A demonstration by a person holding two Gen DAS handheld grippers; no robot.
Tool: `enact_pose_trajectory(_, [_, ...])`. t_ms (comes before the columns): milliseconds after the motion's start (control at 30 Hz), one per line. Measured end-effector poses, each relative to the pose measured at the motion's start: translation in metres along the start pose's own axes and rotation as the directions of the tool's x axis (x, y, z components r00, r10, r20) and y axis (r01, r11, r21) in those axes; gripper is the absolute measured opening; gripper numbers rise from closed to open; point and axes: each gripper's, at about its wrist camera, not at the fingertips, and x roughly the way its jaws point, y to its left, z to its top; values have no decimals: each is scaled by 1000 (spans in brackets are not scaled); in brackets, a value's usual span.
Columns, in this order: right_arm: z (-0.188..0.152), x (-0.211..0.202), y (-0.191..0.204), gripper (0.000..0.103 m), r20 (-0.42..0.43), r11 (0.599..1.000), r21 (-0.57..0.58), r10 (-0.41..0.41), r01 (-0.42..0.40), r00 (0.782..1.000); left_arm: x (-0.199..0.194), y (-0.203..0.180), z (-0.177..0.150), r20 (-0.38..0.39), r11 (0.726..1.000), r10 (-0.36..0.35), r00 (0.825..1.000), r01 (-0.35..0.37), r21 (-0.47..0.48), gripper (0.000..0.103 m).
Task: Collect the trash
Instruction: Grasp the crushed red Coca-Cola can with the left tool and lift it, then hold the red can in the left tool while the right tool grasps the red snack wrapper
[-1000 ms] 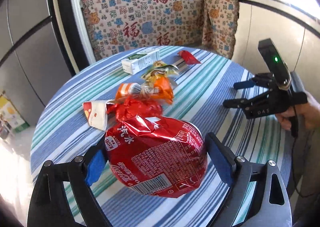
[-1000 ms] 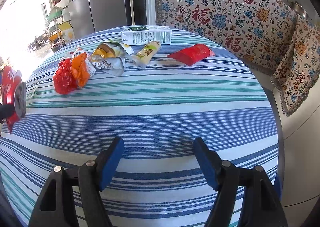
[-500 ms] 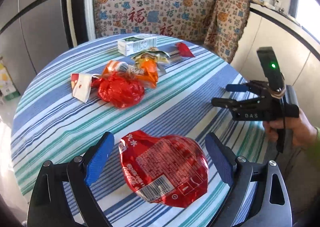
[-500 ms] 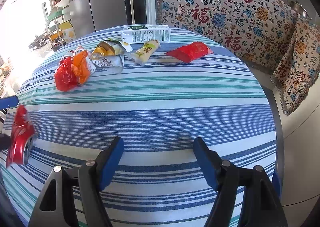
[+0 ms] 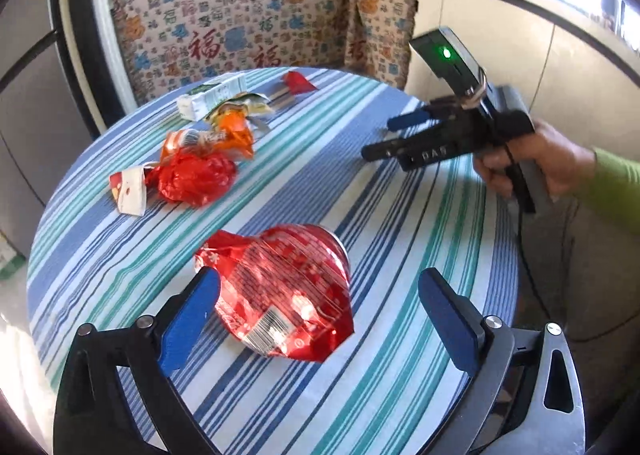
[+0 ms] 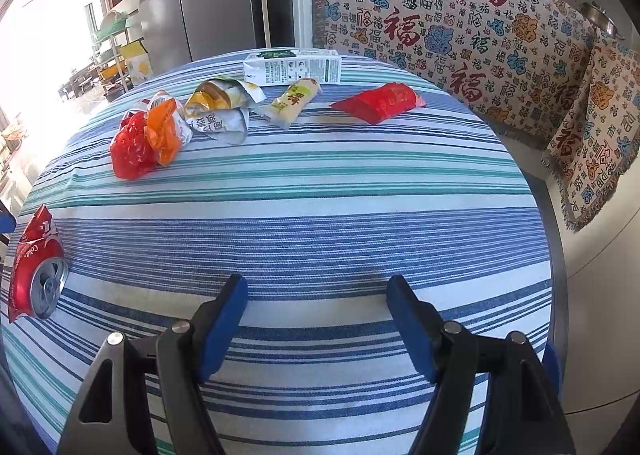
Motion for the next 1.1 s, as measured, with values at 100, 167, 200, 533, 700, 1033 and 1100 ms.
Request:
enact_pose_trajectory(100, [0, 0, 0, 74, 2, 1000, 3, -1, 1, 1000, 17, -2, -1, -38, 998, 57, 998, -56, 29, 99])
enact_pose_trajectory(167, [-1, -1, 0, 74, 4, 1000, 3, 0, 0, 1000, 26, 3, 0, -51, 997, 74, 996, -74, 19, 90])
enact_pose_trajectory(200, [-1, -1, -1, 74, 5, 1000, 3, 1, -1, 1000, 29, 10, 1, -61, 998, 69, 996, -70, -5, 76])
enact_pose_trajectory(533, [0, -2, -1, 74, 0, 1000, 5, -1, 1, 1000, 7, 85, 25, 25, 914, -143, 989, 142, -379, 43])
enact_pose_trajectory(700, [0, -2, 0, 74, 0, 1000, 3, 0, 0, 1000, 10, 132, 17, 0, 844, -70, 998, 59, -534, 45])
enact_pose_trajectory(1033, [0, -2, 0, 74, 1, 1000, 4, -1, 1, 1000, 1, 185, -26, -11, 716, 53, 999, -46, -696, 72])
enact_pose_trajectory(1100, [0, -2, 0, 75, 1, 1000, 5, -1, 1, 1000, -3, 184, -31, -1, 710, 67, 998, -48, -702, 83])
